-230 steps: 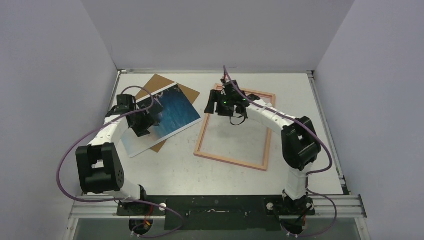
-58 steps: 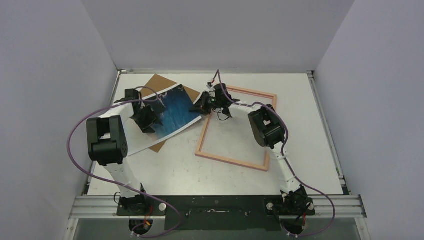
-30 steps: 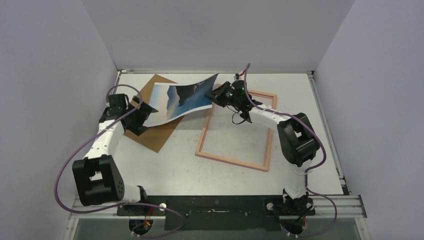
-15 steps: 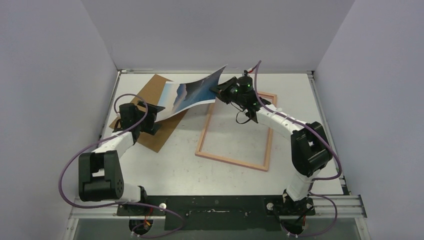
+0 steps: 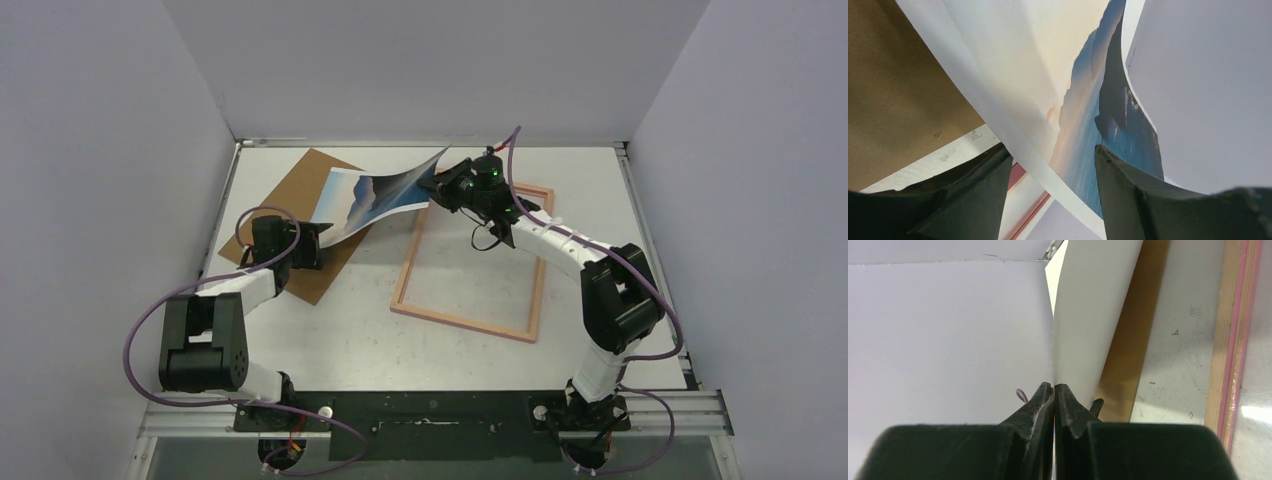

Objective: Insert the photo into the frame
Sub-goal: Pick up the photo at the center of the board.

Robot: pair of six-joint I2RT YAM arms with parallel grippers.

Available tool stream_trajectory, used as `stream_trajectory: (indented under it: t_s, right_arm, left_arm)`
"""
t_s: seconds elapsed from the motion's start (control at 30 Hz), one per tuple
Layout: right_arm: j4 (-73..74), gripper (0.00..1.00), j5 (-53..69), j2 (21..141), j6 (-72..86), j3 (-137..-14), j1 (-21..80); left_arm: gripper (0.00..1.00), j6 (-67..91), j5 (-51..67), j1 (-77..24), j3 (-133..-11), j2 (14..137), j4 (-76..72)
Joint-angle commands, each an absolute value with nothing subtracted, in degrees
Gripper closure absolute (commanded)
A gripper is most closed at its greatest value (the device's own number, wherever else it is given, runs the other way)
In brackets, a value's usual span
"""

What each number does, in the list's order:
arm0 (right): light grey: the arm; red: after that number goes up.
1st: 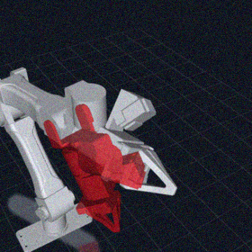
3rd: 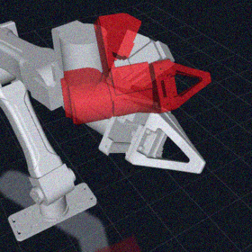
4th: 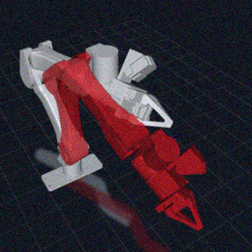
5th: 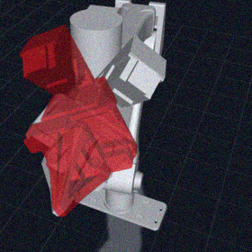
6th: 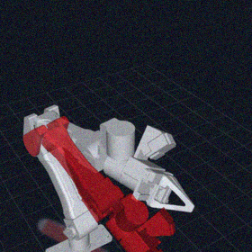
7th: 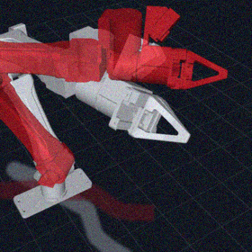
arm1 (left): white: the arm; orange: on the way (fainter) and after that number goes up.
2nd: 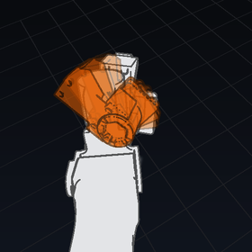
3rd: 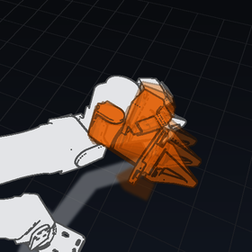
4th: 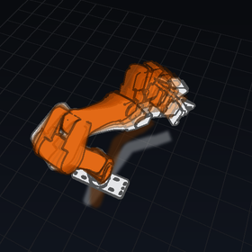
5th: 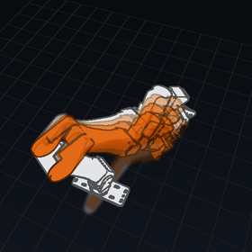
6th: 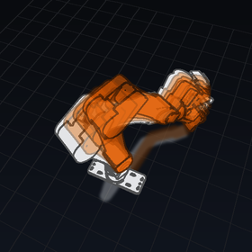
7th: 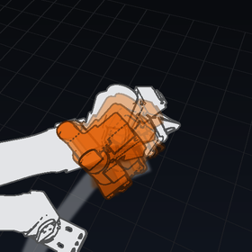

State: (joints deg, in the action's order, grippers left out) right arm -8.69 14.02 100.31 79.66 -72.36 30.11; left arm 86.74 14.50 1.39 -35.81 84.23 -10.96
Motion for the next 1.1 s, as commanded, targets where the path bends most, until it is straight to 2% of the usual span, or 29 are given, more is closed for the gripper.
stream_trajectory:
  t_s: [0.0, 0.07, 0.23, 0.33, 0.67, 1.07]
  right_arm:
    - [-11.2, 1.0, 15.0, 98.6, 81.1, -72.6, 30.5]
    - [-11.2, 1.0, 15.1, 98.6, 81.4, -72.5, 30.6]
    - [-12.7, 1.0, 15.2, 99.0, 81.6, -72.6, 30.7]
    - [-13.2, 1.0, 15.9, 99.6, 82.0, -72.8, 30.6]
    - [-10.7, 1.0, 15.8, 98.5, 79.0, -71.7, 30.4]
    - [-5.2, 1.0, 14.7, 97.1, 76.3, -70.3, 30.0]
  left_arm:
    - [0.43, 92.3, 11.2, 0.8, -34.2, 82.7, -15.1]
    - [0.45, 93.5, 11.7, 0.5, -34.0, 84.0, -17.9]
    - [0.58, 97.2, 14.5, 0.4, -34.8, 89.1, -23.0]
    - [0.61, 99.0, 14.0, -1.3, -34.3, 90.1, -24.5]
    - [0.76, 96.6, 14.8, -0.3, -35.9, 90.1, -23.5]
    - [1.0, 91.5, 11.1, -0.3, -36.4, 87.0, -18.7]
